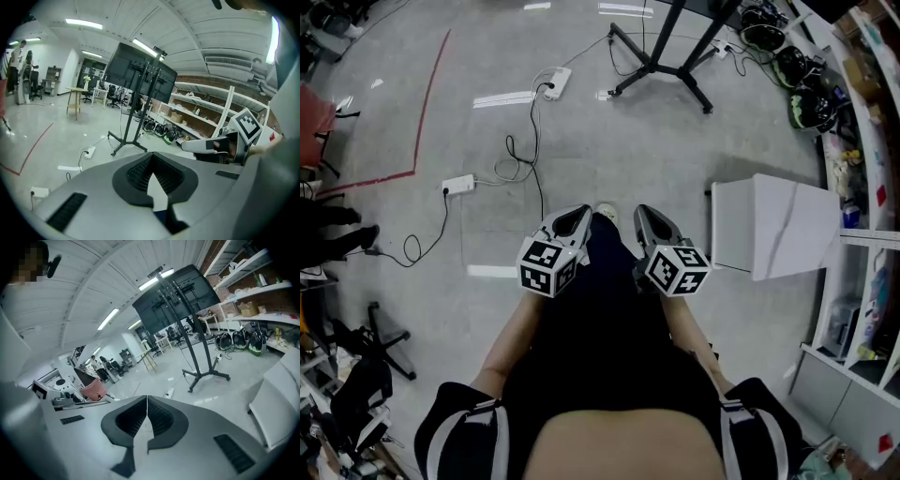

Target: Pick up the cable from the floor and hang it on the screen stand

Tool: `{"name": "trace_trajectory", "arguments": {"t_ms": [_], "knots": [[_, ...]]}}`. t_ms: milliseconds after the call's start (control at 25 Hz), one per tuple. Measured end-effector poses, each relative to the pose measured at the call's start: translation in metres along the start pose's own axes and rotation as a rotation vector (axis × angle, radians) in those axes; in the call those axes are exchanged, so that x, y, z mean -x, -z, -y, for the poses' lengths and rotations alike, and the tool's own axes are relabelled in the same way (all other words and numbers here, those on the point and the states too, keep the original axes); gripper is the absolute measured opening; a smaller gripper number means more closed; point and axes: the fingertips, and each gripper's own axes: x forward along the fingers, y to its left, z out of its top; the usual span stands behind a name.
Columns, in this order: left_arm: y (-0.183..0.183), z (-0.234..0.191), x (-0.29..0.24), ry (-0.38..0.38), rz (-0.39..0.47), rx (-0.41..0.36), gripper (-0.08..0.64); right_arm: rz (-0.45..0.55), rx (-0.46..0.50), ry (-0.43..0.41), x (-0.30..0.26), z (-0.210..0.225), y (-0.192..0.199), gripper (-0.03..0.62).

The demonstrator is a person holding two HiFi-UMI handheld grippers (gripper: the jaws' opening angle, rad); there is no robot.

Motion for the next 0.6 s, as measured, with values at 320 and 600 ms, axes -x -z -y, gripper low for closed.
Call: {"name": "trace_trajectory", "arguments": {"t_ms": [320,600], "knots": [[-0.042,-0.045,-0.045,0.009,0.041,0.011,0.0,-0.002,0.089,-0.047,-0.069,0.008,-0.042,0.025],[-0.111,-0.091,-0.106,0.017,0.059,0.026,0.0,0.023,0.13,-0.095,-0.142,0.018,-0.118,0.025]]}}
